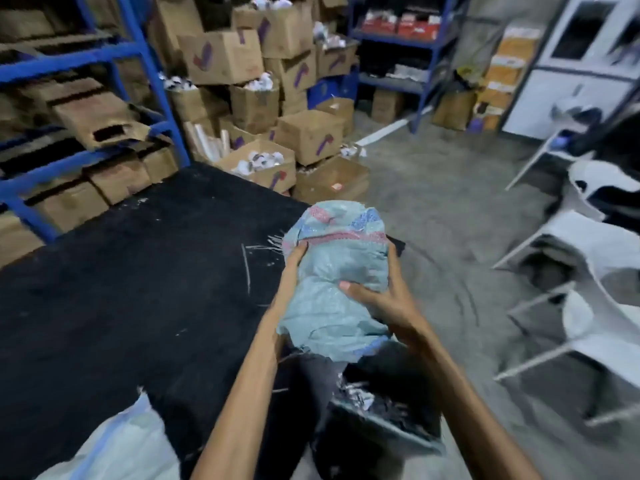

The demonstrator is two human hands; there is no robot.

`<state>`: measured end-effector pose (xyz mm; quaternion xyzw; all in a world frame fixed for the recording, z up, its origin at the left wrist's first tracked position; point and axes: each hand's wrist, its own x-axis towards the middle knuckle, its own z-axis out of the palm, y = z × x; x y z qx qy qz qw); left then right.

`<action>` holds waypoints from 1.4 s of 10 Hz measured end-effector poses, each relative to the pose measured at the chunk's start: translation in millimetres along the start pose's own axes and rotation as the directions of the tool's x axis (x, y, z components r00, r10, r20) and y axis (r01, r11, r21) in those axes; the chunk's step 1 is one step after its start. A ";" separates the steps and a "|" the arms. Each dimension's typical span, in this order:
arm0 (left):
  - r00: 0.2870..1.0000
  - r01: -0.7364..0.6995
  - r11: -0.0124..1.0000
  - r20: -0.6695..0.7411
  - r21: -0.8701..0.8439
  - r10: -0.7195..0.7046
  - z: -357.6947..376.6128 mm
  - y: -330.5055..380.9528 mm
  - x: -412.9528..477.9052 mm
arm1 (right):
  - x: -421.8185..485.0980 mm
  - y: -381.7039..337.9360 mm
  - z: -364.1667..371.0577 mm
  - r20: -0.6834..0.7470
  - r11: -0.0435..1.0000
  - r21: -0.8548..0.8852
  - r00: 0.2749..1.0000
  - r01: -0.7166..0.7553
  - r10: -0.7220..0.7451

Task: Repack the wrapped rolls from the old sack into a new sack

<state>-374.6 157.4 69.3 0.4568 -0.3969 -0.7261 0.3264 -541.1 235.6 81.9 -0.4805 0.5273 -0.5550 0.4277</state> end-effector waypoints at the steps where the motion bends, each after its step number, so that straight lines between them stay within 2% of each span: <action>1: 0.997 0.018 0.998 0.079 0.066 -0.023 33.6 -46.1 46.0 | -20.1 21.7 -56.9 -0.152 0.996 -0.046 0.986 -0.082 0.074; 2: 0.990 0.051 0.982 0.120 0.181 -0.074 83.7 -89.9 70.3 | -30.3 53.2 -116.0 -0.228 0.979 -0.098 0.962 -0.178 0.152; 3: 0.979 0.149 0.965 0.107 0.217 -0.176 121.2 -128.2 89.8 | -37.1 98.6 -160.5 -0.261 0.955 -0.105 0.934 -0.278 0.244; 4: 0.976 0.213 0.927 -0.024 0.309 -0.216 142.0 -167.7 108.1 | -46.4 150.6 -187.1 -0.259 0.919 -0.130 0.908 -0.372 0.331; 5: 0.914 0.406 0.846 -0.172 0.345 -0.369 135.9 -257.9 157.2 | -49.3 222.4 -210.6 -0.202 0.839 -0.130 0.843 -0.528 0.499; 6: 0.875 0.483 0.799 -0.224 0.358 -0.429 104.3 -364.0 196.3 | -51.6 300.1 -225.1 -0.150 0.775 -0.158 0.790 -0.612 0.594; 7: 0.905 0.423 0.812 -0.240 0.402 -0.352 127.0 -372.9 211.6 | -39.0 383.0 -241.8 -0.105 0.707 -0.212 0.735 -0.675 0.670; 8: 0.927 0.355 0.824 -0.279 0.441 -0.251 131.3 -409.2 245.7 | -29.1 464.6 -246.7 -0.054 0.681 -0.256 0.714 -0.686 0.698; 10: 0.830 0.558 0.713 -0.305 0.425 -0.468 82.1 -511.2 323.2 | 4.5 582.5 -248.9 -0.008 0.641 -0.392 0.699 -0.660 0.715; 11: 0.807 0.591 0.683 -0.316 0.430 -0.499 55.9 -559.5 338.5 | 5.2 620.7 -246.6 0.022 0.607 -0.445 0.669 -0.659 0.743; 12: 0.776 0.624 0.630 -0.271 0.463 -0.570 18.0 -613.5 344.9 | -0.4 635.2 -245.4 -0.023 0.542 -0.518 0.644 -0.662 0.765; 13: 0.802 0.585 0.636 -0.244 0.503 -0.545 36.4 -581.7 338.8 | -7.0 642.1 -246.6 -0.044 0.447 -0.595 0.582 -0.668 0.812; 14: 0.837 0.520 0.634 -0.194 0.572 -0.511 57.5 -545.7 328.7 | -15.6 637.9 -242.0 -0.062 0.418 -0.628 0.578 -0.656 0.814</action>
